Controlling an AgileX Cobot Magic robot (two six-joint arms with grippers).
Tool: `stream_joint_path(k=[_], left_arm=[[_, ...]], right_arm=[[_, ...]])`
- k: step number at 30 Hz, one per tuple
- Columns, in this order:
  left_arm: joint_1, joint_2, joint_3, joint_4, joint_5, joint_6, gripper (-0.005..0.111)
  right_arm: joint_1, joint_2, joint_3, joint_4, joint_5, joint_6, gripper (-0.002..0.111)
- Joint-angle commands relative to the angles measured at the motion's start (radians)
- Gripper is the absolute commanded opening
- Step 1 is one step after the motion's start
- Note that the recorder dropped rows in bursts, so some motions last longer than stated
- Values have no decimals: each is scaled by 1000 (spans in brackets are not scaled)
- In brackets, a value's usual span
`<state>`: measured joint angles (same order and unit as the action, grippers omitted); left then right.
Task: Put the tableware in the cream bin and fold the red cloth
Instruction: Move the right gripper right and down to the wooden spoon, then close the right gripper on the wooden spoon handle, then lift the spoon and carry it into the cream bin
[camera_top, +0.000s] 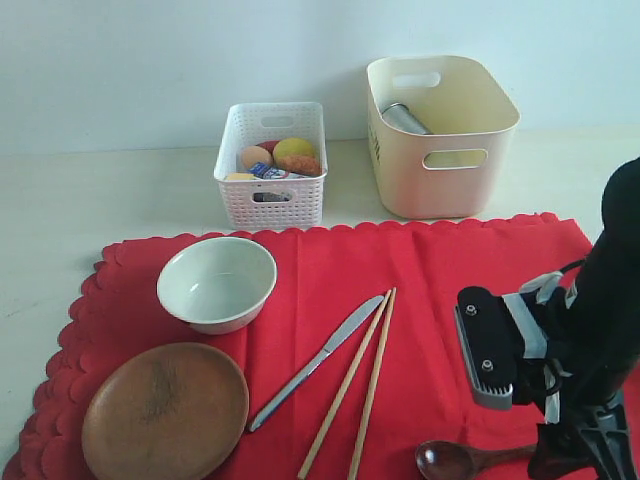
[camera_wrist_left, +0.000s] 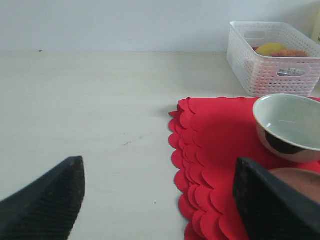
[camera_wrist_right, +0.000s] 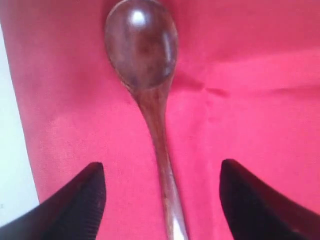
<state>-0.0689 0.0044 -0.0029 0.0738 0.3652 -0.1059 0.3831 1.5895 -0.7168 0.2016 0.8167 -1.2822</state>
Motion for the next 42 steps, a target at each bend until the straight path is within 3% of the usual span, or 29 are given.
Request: stream_joint_path(k=[1,6,9,17,21,29,35,42], left_arm=[[-5,-4,3,1,-11,-2,78],[-5,-4,3,1,-11,-2,78],[-5,-4,3,1,-11,-2,78],[-5,-4,3,1,-11,-2,78],[-5,-4,3,1,-11,-2,78],[-5,-4,3,1,-11,-2,78],[-5,-4,3,1,-11,-2,78],[-5,-4,3,1,-11,-2,78]], right_arm=[[1,60,3,6,4,6,62],[1,126,3,-23,-6,39,62],[1,148,3,-71,-6,84,55],[1,144,1,-87,6,108,13],[1,127,1,-87,21,108,0],[1,-1,-29,-73,59,127,0],[1,-117,-204,-57,-46,626,0],[-7,-82,-438,-62,-148,739,0]])
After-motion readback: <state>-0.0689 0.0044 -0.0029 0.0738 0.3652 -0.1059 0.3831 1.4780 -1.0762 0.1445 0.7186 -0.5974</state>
